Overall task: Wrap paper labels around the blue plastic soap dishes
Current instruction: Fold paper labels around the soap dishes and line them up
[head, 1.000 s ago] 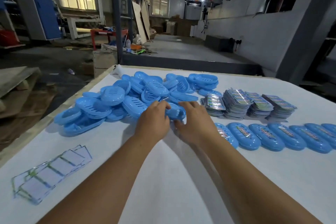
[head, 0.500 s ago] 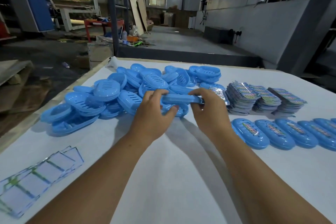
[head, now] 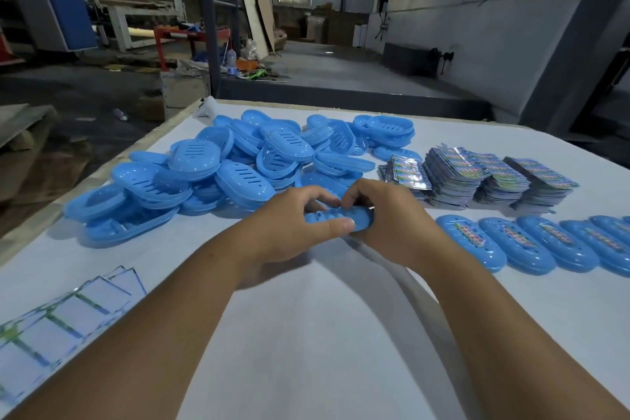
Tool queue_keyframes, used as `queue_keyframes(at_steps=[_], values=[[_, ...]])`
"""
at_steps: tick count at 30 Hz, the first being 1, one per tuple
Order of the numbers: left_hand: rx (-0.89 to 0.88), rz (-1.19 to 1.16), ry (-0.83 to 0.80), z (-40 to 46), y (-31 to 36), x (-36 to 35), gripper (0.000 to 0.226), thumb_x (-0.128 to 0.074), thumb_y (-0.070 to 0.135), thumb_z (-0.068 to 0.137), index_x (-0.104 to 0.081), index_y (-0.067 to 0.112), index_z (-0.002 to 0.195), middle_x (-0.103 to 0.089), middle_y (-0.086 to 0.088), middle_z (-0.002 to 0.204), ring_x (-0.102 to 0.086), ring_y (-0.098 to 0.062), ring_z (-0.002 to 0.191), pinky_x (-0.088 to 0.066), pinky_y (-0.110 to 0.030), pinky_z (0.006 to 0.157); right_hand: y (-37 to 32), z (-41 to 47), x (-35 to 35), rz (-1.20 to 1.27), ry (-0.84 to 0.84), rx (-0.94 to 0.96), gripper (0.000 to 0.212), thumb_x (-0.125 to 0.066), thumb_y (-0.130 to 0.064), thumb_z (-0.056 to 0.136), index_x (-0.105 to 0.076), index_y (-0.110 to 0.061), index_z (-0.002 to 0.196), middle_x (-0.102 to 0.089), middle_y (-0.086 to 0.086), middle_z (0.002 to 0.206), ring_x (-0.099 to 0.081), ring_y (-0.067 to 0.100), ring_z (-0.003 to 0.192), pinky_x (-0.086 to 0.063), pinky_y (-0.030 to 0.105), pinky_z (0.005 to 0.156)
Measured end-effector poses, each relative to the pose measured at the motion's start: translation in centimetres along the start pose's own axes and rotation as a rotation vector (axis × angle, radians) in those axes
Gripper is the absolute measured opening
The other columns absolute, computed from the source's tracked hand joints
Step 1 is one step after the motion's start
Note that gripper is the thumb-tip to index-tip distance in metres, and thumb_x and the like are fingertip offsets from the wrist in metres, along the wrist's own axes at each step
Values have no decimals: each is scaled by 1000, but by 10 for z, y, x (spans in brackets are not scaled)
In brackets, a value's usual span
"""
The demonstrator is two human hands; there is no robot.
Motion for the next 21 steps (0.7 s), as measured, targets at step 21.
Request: queue_keyframes(at_steps=[21], values=[[-109,349,9,-20,9,-12,53,-67,59,84,-53,40,131,-52,16,133,-46,-11,123,-41,-34,103,74,11,43,-328,191,-397,43,-54,-9,95,-59,-9,138,-59,16,139,-53,37,127,-43,40,99]])
Point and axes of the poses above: each hand's wrist, its own z-axis towards the middle knuckle, its own x-axis out of the back of the hand, y = z × x, the point moved 6 cm from there along z, towards the middle knuckle
